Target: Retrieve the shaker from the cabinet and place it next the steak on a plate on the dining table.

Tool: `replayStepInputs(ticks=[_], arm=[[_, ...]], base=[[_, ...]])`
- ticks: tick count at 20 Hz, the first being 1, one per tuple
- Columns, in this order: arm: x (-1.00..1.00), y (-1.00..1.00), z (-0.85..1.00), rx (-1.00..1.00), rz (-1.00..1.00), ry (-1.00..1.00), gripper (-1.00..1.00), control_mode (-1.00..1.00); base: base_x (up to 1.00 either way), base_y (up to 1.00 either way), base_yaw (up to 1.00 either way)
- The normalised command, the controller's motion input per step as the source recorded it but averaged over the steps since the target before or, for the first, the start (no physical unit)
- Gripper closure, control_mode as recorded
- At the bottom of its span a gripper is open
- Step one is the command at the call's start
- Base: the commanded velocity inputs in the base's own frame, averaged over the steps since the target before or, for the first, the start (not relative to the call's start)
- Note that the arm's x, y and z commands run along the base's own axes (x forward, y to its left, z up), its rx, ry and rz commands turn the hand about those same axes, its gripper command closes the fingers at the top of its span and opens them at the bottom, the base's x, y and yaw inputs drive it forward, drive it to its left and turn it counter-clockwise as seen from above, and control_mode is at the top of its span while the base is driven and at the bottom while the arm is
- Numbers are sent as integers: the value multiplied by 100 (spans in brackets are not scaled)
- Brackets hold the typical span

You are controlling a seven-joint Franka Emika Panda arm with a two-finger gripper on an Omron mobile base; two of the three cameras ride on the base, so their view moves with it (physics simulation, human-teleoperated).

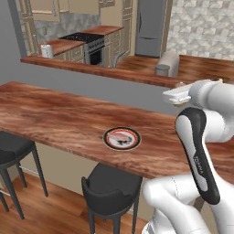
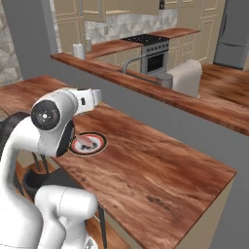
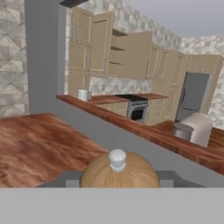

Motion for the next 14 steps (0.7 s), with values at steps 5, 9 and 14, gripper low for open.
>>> replayStepInputs(ticks=[5,9,14], arm=[[81,-45,-67,0,11,0,100,-100],[59,-25,-61,1,5,-1,100,-100],[48,3,-51,2,0,17,100,-100]], base=[[0,0,0],[0,0,0],[0,0,0]])
